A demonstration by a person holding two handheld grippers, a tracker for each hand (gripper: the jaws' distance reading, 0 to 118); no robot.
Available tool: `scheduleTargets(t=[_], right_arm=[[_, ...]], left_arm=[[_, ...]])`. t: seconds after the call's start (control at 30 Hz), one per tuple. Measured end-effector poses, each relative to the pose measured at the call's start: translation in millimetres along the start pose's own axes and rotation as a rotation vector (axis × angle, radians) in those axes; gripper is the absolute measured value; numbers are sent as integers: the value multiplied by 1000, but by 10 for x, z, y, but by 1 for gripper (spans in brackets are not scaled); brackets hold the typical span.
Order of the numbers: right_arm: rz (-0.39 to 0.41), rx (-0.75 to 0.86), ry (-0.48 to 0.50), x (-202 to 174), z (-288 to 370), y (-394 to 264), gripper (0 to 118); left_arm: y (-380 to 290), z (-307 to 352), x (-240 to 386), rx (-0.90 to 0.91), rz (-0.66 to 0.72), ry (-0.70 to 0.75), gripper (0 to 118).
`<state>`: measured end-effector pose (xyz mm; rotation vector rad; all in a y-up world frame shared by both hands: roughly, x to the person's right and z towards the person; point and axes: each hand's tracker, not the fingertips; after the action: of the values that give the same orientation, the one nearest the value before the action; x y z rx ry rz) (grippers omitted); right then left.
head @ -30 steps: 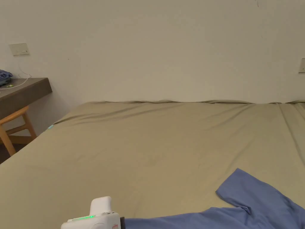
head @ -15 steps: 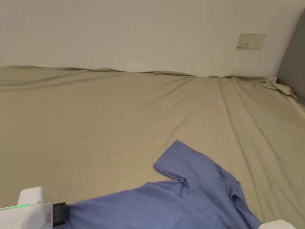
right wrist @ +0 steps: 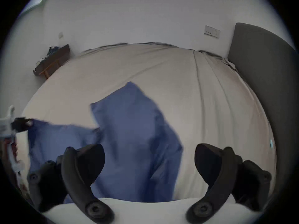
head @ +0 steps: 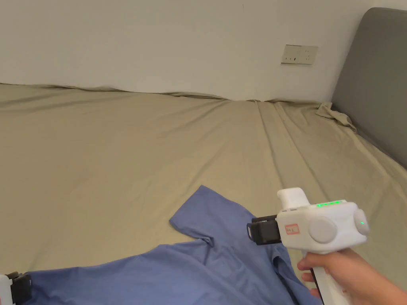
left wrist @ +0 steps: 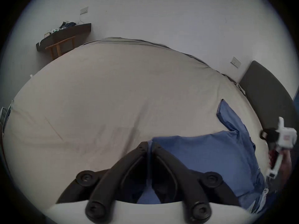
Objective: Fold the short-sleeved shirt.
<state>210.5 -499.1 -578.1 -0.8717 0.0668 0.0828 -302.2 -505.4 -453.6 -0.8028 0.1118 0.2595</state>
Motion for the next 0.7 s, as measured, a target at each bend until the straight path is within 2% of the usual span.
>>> scheduleTargets(t=[0.1, 0.17, 0.23, 0.3, 0.33, 0.37, 0.4, 0.43, 0.47, 0.5, 0.53, 0.57, 0.63, 0.7], right_arm=[[23, -133, -148, 10, -521, 98, 117], [47, -226, -196, -5, -789, 67, 116], [38, -295, -201, 13, -869, -27, 115], [-26, -258, -200, -13, -840, -28, 114], [-17, -282, -206, -40, -827, 12, 112], [-16, -273, -175, -46, -730, 26, 104], [-16, -238, -99, -102, -643, 44, 82], [8, -211, -124, -184, -585, 26, 39], [105, -192, -221, -288, -528, 2, 8], [172, -180, -196, -347, -454, -60, 4], [134, -153, -120, -360, -362, -109, 4], [44, -119, -52, -342, -231, -151, 4], [-71, 2, 50, -246, 80, -202, 4], [-94, 124, 103, -189, 491, -207, 4]], left_arm=[[-51, 45, 59, -6, -14, 14, 0], [-14, -66, -12, -12, -17, 29, 0], [-26, -81, -19, -26, 4, 21, 0], [-46, -98, -1, -28, -1, 27, 0], [-60, -109, 9, -31, -6, 30, 0], [-76, -120, 18, -34, -7, 33, 0], [-92, -112, 29, -40, 2, 33, 0], [-108, -116, 35, -42, 13, 27, 0], [-126, -115, 48, -45, 20, 23, 0], [-136, -106, 57, -47, 28, 15, 0], [-134, -83, 37, -45, 42, -1, 0], [-136, -45, 29, -35, 70, -18, 0], [-120, 58, -6, -16, 143, -65, 0], [-39, 211, -63, -1, 202, -108, 0]])
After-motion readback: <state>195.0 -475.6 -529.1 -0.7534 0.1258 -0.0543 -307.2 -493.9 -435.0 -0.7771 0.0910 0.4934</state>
